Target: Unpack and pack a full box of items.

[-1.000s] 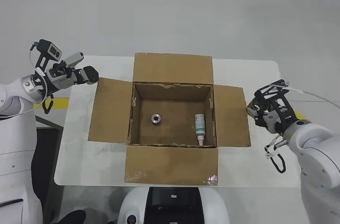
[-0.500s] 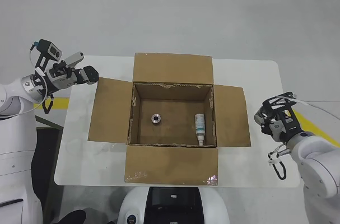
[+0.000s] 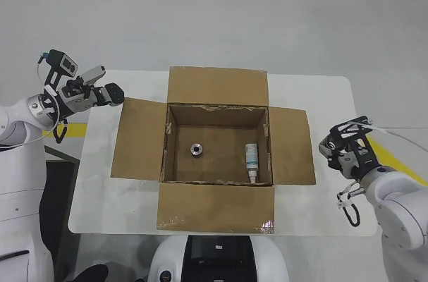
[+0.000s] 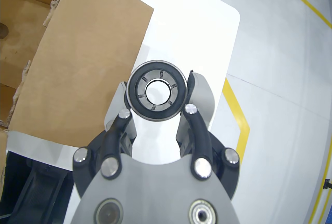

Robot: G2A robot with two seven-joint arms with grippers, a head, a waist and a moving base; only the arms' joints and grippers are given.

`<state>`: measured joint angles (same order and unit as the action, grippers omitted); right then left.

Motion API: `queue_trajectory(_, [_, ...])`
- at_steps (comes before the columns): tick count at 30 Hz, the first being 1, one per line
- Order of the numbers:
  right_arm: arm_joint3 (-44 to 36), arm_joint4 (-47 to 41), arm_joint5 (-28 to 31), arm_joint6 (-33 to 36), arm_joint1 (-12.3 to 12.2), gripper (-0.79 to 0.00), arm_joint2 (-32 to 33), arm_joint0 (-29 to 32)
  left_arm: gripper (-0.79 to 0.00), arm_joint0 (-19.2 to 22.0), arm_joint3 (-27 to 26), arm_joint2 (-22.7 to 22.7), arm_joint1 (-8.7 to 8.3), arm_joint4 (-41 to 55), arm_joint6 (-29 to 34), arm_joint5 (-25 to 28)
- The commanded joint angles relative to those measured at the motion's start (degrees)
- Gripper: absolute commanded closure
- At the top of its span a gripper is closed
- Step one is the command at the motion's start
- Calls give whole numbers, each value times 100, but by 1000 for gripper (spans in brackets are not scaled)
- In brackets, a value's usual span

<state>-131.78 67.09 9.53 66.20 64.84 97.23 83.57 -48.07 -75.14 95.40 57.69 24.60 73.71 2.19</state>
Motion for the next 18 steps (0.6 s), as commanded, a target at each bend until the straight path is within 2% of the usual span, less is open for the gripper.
queue_trajectory(1, [109, 0, -21, -180, 1, 0, -1, 121, -785, 0, 0, 0, 0, 0, 0, 0])
queue_trajectory(11, [696, 87, -305, -517, 1, 0, 175, 599, -785, 0, 0, 0, 0, 0, 0, 0])
queue_trajectory(18, [1168, -25, -556, -1013, 20, 0, 181, 673, -785, 0, 0, 0, 0, 0, 0, 0])
